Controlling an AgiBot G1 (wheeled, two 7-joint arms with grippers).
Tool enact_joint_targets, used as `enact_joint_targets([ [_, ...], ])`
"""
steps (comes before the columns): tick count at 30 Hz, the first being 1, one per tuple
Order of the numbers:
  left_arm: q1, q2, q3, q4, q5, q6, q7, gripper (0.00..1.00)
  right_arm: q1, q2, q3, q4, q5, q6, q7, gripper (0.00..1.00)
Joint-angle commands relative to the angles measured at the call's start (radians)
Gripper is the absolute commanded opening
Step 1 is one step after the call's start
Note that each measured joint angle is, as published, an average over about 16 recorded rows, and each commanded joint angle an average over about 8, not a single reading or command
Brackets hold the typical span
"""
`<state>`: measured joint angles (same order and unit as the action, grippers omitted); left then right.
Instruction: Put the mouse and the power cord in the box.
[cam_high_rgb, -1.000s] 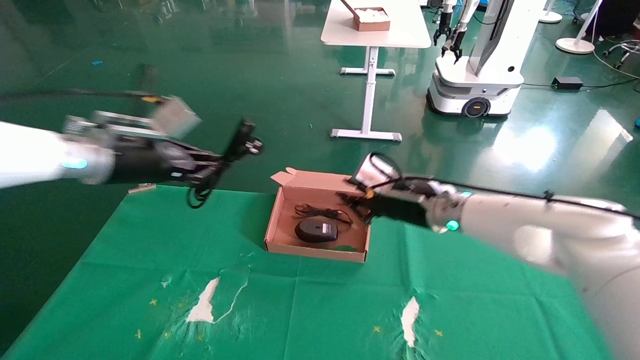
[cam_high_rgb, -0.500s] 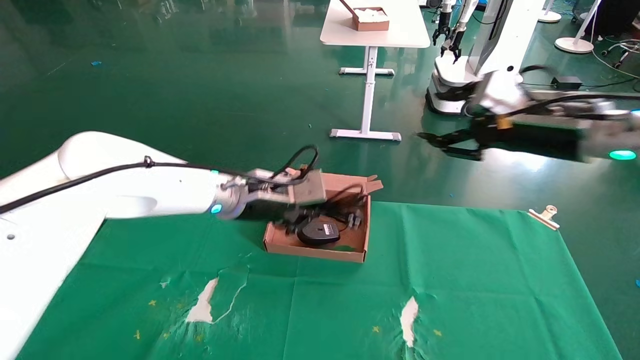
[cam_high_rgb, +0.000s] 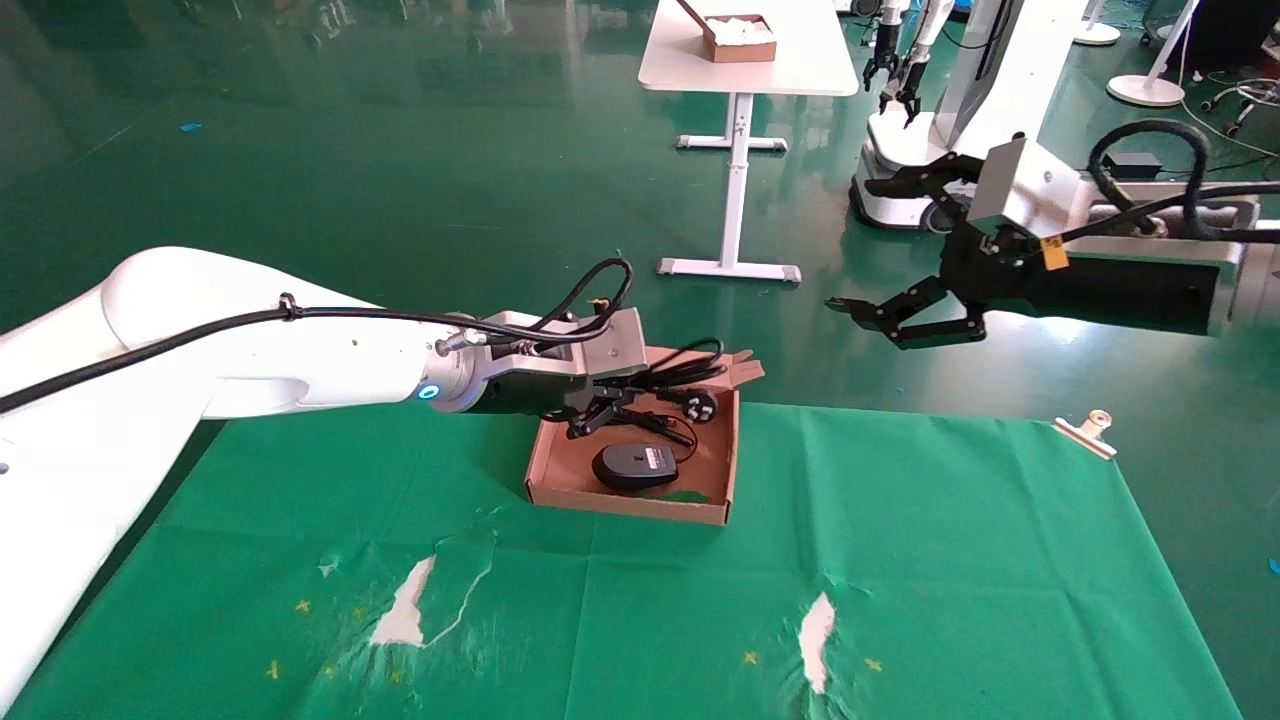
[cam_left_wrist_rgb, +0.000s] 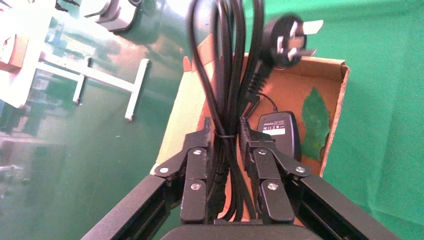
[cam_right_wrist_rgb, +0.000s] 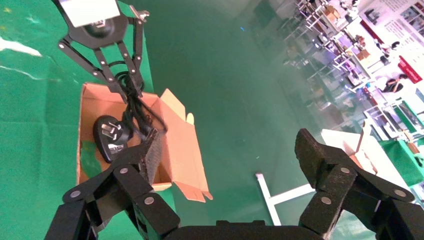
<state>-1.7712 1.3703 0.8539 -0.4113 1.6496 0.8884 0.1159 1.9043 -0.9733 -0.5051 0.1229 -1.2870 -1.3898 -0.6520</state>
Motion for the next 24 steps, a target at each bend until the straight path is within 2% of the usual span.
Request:
enact_joint_targets([
  [1,-0.003,0.0,-0.002,0.007,0.003,0.004,0.004,1.0,0.0,-0.007,-0.001,-0.005,-0.002,0.015,-0.004,1.0],
  [6,0.038,-0.044,-0.036,-0.044,-0.051,0.039,-0.014,1.0,-0.04,0.011,0.01,0.051,0.025,0.012,0.037,1.0],
  [24,0.25,-0.274,-0.209,-0.311,-0.331,0.222,-0.107,1.0,-0.29,0.121,0.078,0.401,0.193,-0.025,0.29,1.0],
])
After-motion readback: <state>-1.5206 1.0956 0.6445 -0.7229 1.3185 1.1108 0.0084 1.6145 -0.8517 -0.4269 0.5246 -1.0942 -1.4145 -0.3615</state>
